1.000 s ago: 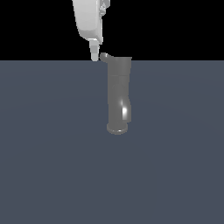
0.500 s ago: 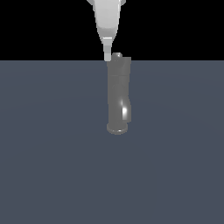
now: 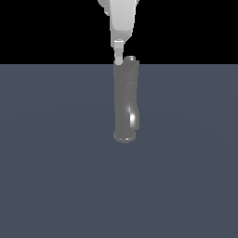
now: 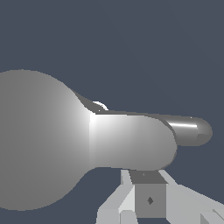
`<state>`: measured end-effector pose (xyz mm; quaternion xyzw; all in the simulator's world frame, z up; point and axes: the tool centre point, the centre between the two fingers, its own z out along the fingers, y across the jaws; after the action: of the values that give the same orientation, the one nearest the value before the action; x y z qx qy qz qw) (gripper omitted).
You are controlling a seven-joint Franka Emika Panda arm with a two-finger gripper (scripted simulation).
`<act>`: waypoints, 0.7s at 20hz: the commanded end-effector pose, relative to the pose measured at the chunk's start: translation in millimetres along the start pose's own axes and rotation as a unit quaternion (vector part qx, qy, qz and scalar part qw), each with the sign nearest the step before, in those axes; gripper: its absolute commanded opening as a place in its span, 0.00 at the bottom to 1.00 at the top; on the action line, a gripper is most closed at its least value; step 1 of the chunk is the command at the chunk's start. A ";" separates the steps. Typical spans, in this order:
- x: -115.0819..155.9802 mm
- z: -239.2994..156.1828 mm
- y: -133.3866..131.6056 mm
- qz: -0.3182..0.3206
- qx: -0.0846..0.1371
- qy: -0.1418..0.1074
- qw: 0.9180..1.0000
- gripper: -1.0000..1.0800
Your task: Turn on the faucet by rotating a designated handle.
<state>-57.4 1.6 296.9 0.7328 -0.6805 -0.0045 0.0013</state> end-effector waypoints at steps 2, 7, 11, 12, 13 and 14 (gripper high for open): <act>51.0 -0.4 -5.1 0.034 0.004 0.002 0.999 0.00; 78.0 -0.6 -11.2 0.042 0.004 0.002 0.999 0.00; 93.6 -0.8 -14.5 0.047 0.004 0.002 0.999 0.00; 32.8 -2.0 -10.6 -0.001 -0.006 -0.007 1.000 0.00; 28.6 -0.9 -11.9 -0.005 -0.007 -0.008 1.000 0.00; 32.0 -0.8 -14.7 -0.003 -0.007 -0.008 1.000 0.00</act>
<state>-44.2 -26.6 297.5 0.7359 -0.6769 -0.0157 0.0033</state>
